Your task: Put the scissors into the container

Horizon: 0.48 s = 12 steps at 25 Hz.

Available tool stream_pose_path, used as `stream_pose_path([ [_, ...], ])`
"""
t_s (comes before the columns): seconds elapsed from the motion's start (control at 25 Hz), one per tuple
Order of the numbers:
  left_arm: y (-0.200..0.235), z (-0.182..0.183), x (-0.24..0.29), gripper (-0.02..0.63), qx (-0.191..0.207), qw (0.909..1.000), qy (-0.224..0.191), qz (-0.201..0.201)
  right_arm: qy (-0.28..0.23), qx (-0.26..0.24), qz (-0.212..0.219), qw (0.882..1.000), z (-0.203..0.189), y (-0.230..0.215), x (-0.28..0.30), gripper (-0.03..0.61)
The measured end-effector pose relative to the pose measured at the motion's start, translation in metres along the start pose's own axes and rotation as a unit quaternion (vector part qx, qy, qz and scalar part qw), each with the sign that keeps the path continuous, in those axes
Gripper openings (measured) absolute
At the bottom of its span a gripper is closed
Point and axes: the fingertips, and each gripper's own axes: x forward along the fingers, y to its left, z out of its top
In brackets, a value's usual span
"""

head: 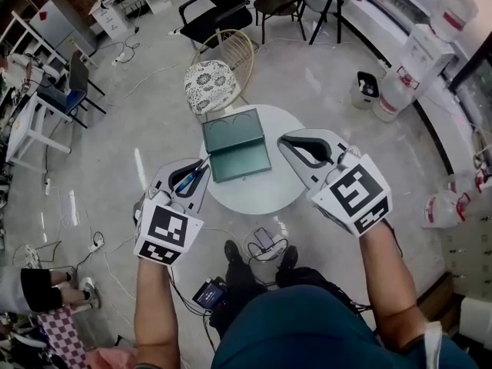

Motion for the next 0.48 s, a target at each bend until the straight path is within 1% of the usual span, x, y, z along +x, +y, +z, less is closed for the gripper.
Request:
stream_pose_path([
  [0.28, 0.024, -0.034, 0.050, 0.052, 0.000, 0.9990, 0.004, -0.045, 0.027, 0.023, -0.025, 0.999, -0.023, -0.015, 0.044, 0.038],
  [0.48, 0.035, -0.065, 0.095, 0.052, 0.000, 0.9969, 0.010, -0.078, 0.048, 0.046, -0.046, 0.997, -0.053, -0.031, 0.074, 0.038],
])
